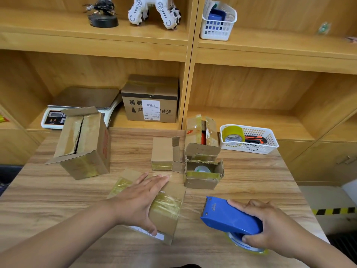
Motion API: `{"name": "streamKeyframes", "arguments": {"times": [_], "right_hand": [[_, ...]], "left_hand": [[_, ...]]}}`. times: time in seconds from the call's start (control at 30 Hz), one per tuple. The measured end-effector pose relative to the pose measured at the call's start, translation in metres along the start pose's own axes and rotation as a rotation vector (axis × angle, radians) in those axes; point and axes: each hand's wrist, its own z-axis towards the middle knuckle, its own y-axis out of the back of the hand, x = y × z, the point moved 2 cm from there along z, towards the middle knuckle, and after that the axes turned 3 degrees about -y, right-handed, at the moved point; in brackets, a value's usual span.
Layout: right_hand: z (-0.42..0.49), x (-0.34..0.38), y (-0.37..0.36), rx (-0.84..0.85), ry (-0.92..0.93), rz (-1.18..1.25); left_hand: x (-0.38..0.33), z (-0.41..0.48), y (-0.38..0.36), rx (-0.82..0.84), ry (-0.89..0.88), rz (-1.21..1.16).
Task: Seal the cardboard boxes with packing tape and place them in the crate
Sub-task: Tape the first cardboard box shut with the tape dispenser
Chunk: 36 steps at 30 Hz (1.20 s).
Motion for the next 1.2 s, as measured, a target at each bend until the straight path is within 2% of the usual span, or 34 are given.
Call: {"name": "streamKeyframes", "arguments": {"times": [0.5,0.73,0.83,0.97,1.13,1.2], "right_hand": [[0.021,-0.009,-0.039,-0.026,0.019,-0.037],[0.032,-0.010,-0.060,-0.070,0.020,-0.068],[0.035,-0.010,-0.064,-0.071,0.027,-0.072],[0.036,-0.009,-0.066,-0.086,0.030,-0.057],[0.025,-0.009,-0.055,-0.114,0.053,0.007],[0.019,-0.007,-0.043,-0.132,0.068,0.109]], "left_hand": [[0.005,-0.001,-0.009,-0.015,0.015,-0.052],[-0.019,0.013,-0.002,0.012,0.005,0.078],[-0.044,0.028,-0.003,0.071,-0.054,0.098],[-0.059,0.044,0.000,0.139,-0.051,0.206],[-0.059,0.039,0.007,0.081,-0.102,0.257],[-0.054,0.034,0.012,0.033,-0.109,0.224]]}}
